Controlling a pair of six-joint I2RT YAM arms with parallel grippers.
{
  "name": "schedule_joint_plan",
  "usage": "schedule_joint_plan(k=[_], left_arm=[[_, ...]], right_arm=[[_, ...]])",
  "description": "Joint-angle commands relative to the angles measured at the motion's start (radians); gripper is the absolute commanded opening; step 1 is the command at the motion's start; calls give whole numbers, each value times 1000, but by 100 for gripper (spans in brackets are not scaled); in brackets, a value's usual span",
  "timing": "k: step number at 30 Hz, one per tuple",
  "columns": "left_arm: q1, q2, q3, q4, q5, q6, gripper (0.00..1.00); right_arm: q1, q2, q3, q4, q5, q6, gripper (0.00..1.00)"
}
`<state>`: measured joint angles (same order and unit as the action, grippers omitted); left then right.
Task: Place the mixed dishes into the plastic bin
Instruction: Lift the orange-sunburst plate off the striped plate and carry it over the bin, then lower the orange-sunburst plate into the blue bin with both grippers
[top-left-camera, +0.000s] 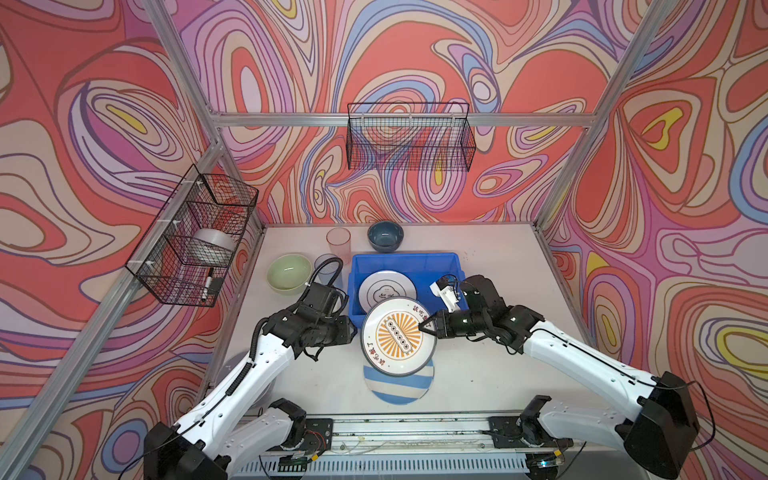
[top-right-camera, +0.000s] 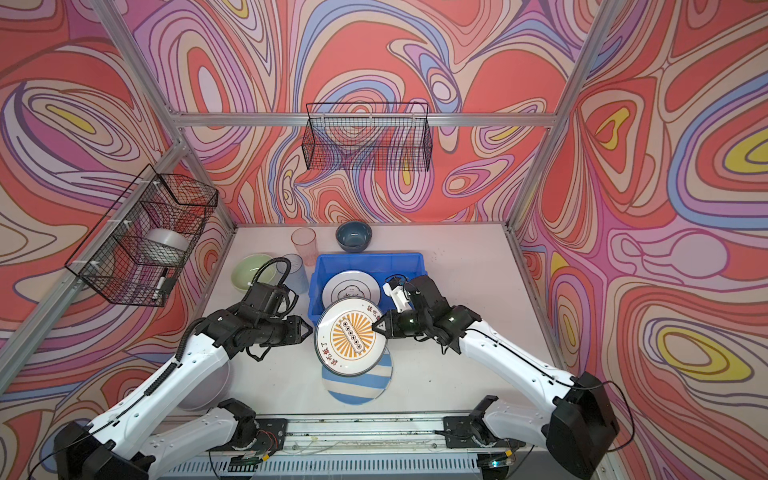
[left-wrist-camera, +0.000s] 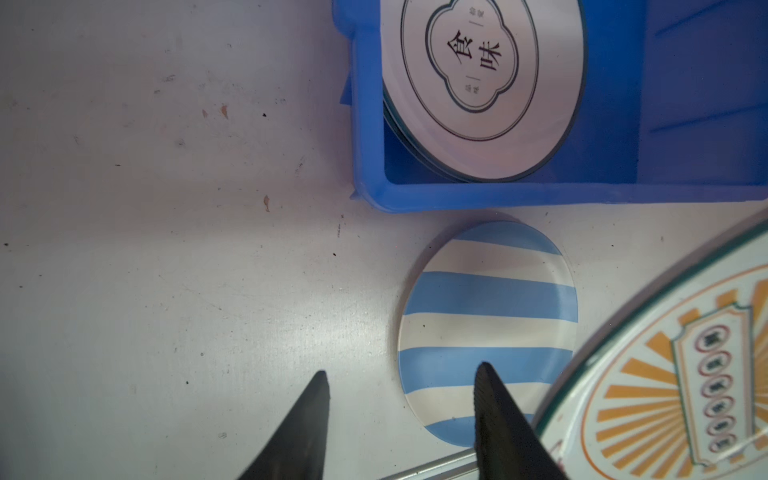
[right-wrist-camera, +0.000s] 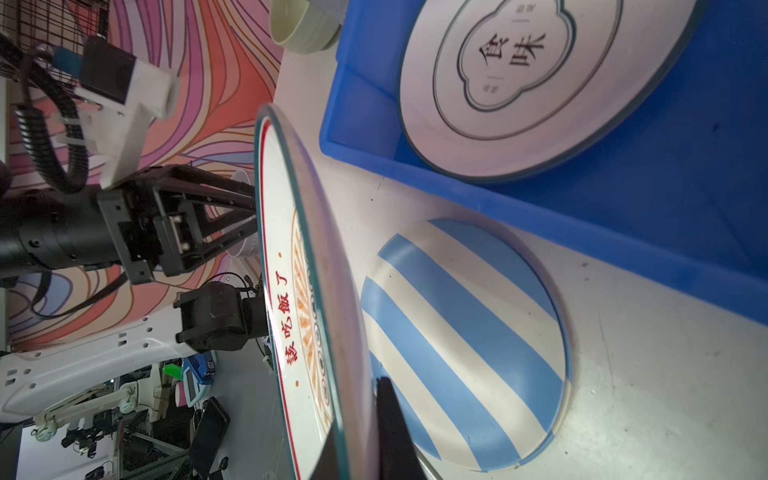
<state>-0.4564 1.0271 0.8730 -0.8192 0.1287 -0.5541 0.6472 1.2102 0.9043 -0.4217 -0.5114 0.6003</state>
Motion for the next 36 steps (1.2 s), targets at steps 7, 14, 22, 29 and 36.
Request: schedule_joint_plan(k=[7, 14, 22, 29, 36], left_arm=[[20, -13, 19, -22, -68, 5, 49], [29, -49, -6, -19, -78, 9, 49], [29, -60, -13, -15, -85, 10, 49], [29, -70, -17, -14, -86, 7, 49], [29, -59, -25, 1, -68, 2, 49]], right_arm=[[-102, 188, 189, 74, 37, -32, 0], [-138, 356, 327, 105, 80, -81, 0], [-158, 553, 459, 156, 39, -67, 0], [-158, 657, 494, 162, 52, -56, 0], [-159, 712, 498, 171, 33, -48, 0]])
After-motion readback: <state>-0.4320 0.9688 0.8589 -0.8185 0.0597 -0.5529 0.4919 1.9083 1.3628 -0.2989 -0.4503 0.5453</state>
